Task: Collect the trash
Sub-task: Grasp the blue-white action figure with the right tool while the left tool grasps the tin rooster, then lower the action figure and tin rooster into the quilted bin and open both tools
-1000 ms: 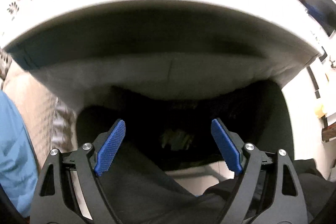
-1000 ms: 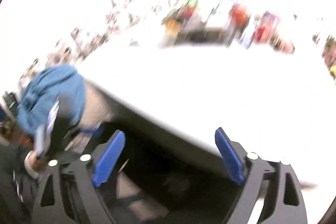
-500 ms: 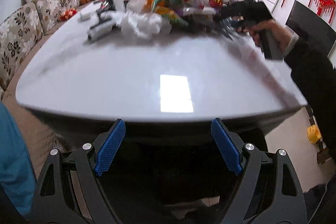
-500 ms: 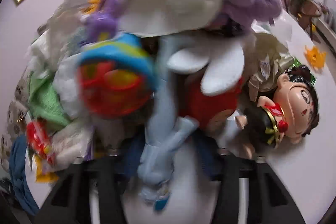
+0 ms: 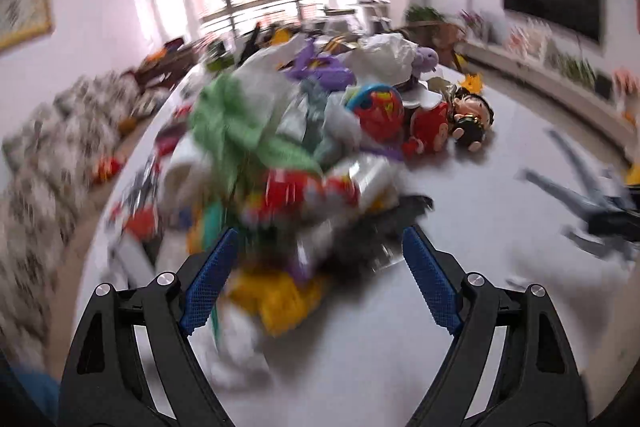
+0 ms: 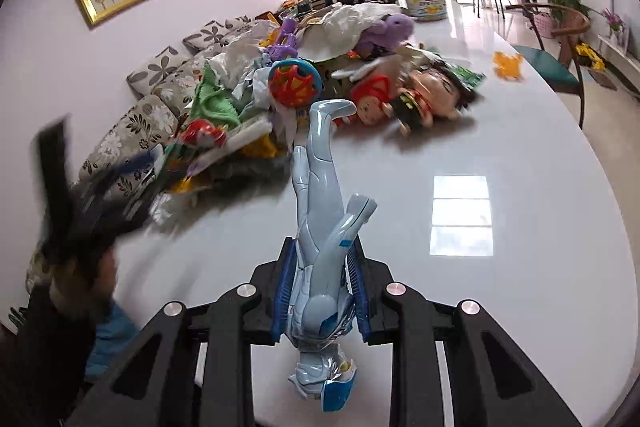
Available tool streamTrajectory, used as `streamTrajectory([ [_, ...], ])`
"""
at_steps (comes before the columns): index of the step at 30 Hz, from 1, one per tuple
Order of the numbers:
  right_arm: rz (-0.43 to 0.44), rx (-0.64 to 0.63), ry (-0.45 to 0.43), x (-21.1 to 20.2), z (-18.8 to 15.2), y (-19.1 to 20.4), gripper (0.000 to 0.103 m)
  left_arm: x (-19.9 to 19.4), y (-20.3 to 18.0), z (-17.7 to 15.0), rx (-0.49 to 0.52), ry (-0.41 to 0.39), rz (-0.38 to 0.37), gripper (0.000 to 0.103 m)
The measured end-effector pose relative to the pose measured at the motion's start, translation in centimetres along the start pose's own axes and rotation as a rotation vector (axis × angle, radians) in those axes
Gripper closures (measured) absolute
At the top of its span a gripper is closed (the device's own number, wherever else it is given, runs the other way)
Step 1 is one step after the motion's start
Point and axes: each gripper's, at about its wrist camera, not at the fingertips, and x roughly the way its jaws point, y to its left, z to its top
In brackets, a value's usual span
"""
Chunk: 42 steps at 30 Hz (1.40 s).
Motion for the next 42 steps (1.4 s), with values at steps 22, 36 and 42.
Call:
streamTrajectory([
  [22, 0.028, 0.053, -0.006, 1.3, -1.6, 0.1, 0.077, 6.4, 1.6, 1.9, 0.406, 0.144, 0.032, 0.054],
  [36, 0.113, -0.073, -0.057, -3.6, -3.6, 5.6, 0.077, -17.4, 1.8, -2.9, -0.069, -0.206, -0.197, 0.059],
  [42, 0.172, -0.159, -0.002, -5.1, -8.1, 9.1, 0.077, -19.8, -3.5, -12.8, -0.126, -0.101, -0.150, 0.059],
])
